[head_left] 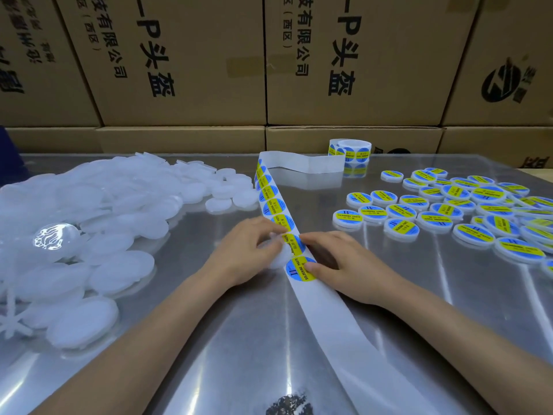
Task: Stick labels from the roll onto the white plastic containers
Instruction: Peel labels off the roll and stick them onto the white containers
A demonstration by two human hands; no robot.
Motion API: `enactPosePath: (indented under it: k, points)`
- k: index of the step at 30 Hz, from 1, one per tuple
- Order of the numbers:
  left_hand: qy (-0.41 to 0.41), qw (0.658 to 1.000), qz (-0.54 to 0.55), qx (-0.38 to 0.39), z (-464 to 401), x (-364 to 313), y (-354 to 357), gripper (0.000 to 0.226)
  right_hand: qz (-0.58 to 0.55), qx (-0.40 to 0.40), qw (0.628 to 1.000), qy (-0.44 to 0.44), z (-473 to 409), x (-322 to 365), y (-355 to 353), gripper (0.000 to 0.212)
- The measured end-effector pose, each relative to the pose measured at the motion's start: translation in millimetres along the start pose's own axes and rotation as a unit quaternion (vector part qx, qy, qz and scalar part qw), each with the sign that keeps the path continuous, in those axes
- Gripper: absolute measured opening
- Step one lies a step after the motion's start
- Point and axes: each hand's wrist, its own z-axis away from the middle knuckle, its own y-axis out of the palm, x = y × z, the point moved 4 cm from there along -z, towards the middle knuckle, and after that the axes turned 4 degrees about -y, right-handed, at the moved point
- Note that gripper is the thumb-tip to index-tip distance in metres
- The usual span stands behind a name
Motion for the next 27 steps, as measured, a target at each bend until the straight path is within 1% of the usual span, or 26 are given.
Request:
enactPosePath:
  k: [3,5,6,8,13,16,22,25,27]
  points:
    - [0.022,0.995,-0.062,0.079,4.5,-2.1,10.2,0.061,0.019,-0.009,1.000,-0.005,-0.6,0.6,-0.1,0.048]
    - [0.027,0.992,-0.067,0.100,4.6,-1.1,12.8,0.072,0.026,-0.016,1.000,-0.008,-0.6,0.0,0.1,0.047]
    - [0.029,0.992,-0.064,0.103,4.1,-0.8,13.1,0.074,0.027,-0.018,0.999,-0.009,-0.3,-0.1,0.1,0.045]
    - [0.030,0.994,-0.049,0.096,2.4,-0.8,12.6,0.070,0.027,-0.022,0.999,-0.012,0.2,0.6,0.0,0.040]
    - [0.025,0.998,0.008,0.065,1.6,-3.4,12.1,0.048,0.023,-0.037,0.999,0.001,-0.1,0.3,-0.5,0.031]
    - [0.017,0.998,0.020,0.061,1.9,-5.1,12.7,0.050,0.021,-0.067,0.998,0.000,0.5,2.3,-4.9,0.029]
    - [0.017,0.997,0.021,0.070,3.8,-8.4,11.7,0.052,0.033,-0.106,0.992,-0.054,0.5,11.9,-10.6,0.024]
    - [0.014,0.996,0.019,0.081,3.6,-9.6,12.6,0.051,0.022,-0.118,0.991,-0.052,1.8,12.9,-12.0,0.021]
    - [0.014,0.996,0.016,0.082,3.8,-9.5,12.5,0.050,0.016,-0.122,0.991,-0.045,2.6,12.8,-11.6,0.023]
